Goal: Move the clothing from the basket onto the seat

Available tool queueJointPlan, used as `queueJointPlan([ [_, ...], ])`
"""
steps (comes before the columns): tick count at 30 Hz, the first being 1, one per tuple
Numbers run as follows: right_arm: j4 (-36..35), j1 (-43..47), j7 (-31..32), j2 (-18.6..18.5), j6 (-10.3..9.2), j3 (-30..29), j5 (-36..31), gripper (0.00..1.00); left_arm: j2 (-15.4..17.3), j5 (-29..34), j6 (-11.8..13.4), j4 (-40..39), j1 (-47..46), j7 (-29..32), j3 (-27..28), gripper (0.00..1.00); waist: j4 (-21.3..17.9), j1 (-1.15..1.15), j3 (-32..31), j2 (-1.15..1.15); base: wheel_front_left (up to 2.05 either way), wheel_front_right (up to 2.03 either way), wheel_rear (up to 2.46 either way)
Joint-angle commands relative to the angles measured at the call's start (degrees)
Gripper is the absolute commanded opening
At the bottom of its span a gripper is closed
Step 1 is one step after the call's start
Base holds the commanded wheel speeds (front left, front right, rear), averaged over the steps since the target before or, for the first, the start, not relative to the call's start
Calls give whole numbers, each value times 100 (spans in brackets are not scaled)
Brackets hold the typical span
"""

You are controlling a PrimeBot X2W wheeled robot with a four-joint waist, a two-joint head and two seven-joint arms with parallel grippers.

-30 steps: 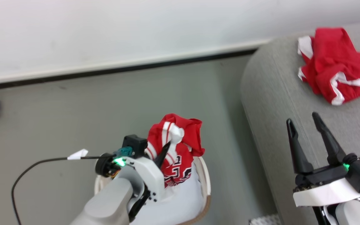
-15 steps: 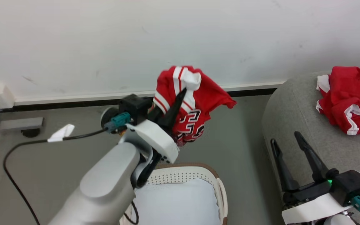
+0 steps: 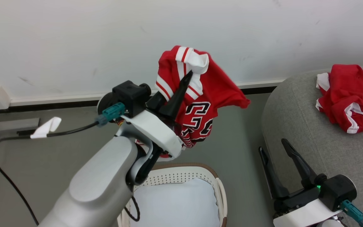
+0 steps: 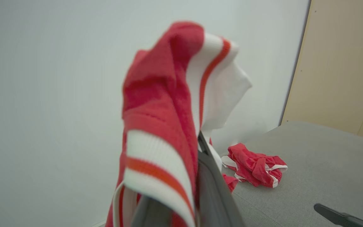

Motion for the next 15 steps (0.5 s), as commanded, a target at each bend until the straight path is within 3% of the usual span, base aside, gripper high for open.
queueJointPlan([
  [1,24,-47,3,-14,-13,20,34,100,45,-56,27,-79,84,9,7,0,-21,1,13,0,0,0,0],
  [15,279,-145,3,-222,-13,495,-45,100,-8,-78,63,-470,320,-11,-182,0,220,1,62,0,0,0,0],
])
